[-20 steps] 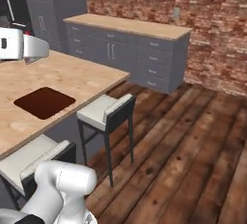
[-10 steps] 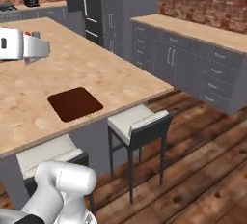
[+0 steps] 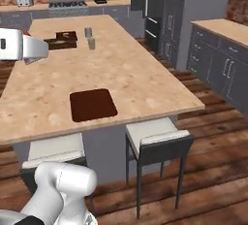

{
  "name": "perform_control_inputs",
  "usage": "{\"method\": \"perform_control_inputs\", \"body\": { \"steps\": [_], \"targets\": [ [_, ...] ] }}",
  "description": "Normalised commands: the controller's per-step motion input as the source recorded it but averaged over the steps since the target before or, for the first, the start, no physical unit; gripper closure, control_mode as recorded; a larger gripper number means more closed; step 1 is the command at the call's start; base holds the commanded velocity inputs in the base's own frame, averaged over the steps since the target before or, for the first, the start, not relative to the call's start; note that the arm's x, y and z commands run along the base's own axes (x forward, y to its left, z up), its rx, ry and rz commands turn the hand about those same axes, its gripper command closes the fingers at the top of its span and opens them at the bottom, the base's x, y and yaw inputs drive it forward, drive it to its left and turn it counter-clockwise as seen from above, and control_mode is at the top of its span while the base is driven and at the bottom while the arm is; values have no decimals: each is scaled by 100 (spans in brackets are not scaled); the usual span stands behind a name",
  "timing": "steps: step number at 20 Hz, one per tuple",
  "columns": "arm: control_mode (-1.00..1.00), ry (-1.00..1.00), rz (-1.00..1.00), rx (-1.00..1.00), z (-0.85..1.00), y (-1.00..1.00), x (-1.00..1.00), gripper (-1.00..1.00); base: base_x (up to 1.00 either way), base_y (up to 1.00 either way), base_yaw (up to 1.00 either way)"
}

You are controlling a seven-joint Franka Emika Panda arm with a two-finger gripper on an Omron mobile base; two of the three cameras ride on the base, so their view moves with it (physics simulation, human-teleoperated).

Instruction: Take the cakes from the fridge and place them on the empty tray on the dining counter.

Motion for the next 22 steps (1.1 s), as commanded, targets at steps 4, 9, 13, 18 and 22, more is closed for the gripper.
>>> {"method": "perform_control_inputs", "body": {
  "steps": [4, 9, 13, 18, 22],
  "targets": [
    [100, 0, 0, 0, 0, 0, 0, 100, 19, -73, 51],
    [100, 0, 0, 0, 0, 0, 0, 100, 38, -74, 46],
    [100, 0, 0, 0, 0, 0, 0, 100, 81, -40, 36],
    [100, 0, 0, 0, 0, 0, 0, 100, 97, -8, 28],
    [-100, 22, 19, 8, -36, 0, 50, 100, 17, 0, 6]
  ]
}}
